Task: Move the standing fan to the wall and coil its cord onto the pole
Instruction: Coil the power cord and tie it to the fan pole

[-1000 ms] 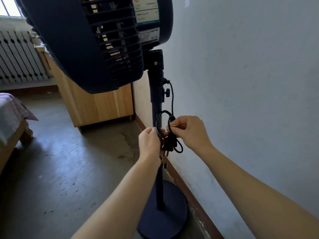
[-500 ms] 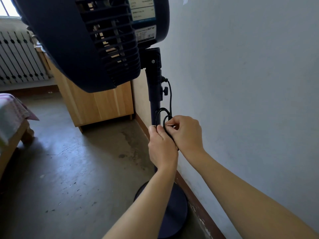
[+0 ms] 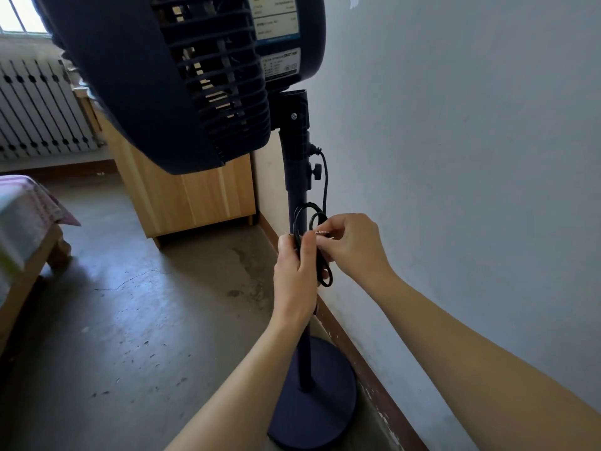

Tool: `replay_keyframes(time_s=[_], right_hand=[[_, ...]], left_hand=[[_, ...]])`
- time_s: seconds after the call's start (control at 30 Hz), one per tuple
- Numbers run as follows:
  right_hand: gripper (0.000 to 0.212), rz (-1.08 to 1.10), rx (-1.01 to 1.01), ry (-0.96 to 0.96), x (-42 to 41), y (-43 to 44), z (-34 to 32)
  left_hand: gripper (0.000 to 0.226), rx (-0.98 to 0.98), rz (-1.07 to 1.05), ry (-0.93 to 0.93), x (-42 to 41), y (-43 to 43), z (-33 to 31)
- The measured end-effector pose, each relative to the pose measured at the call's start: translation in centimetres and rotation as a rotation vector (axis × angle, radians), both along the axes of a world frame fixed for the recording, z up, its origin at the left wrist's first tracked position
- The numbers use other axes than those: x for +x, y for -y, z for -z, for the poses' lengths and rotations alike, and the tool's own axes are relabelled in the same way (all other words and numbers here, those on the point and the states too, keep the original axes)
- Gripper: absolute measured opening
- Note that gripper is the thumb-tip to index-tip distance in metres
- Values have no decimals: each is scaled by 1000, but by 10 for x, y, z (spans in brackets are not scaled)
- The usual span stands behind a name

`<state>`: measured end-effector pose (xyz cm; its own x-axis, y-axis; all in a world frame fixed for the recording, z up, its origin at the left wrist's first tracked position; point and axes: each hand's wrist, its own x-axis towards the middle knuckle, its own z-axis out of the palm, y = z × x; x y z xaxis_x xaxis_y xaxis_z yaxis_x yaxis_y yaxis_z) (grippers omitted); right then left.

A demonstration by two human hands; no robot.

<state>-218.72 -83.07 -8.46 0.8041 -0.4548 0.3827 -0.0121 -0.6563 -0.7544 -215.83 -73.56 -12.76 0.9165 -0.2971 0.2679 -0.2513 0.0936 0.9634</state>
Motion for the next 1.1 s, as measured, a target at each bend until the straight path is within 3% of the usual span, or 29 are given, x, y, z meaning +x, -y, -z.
replay_keyframes(time_s=[0.2, 0.37, 0.5, 0.57, 0.7, 0.87, 0.97, 1.1], right_hand=[[6, 18, 24, -91, 2, 8, -4], [9, -24, 112, -76, -3, 6, -7], [10, -93, 203, -56, -9, 4, -6], [8, -77, 124, -20, -10, 2, -4], [5, -24, -289, 103, -12, 3, -14], [7, -220, -637, -28, -11, 0, -27], [8, -203, -539, -16, -7, -1, -31], [27, -210, -419, -14, -1, -4, -31]], left_hand=[[33, 93, 201, -5, 7, -12, 1], [16, 75, 209, 10, 9, -12, 0], [16, 7, 185, 4, 10, -17, -3], [17, 7, 158, 14, 12, -19, -3], [15, 33, 105, 52, 13, -20, 0], [13, 76, 62, 121, 18, -19, 0], [20, 139, 20, 161, 20, -19, 0], [24, 231, -42, 253, 21, -18, 2]])
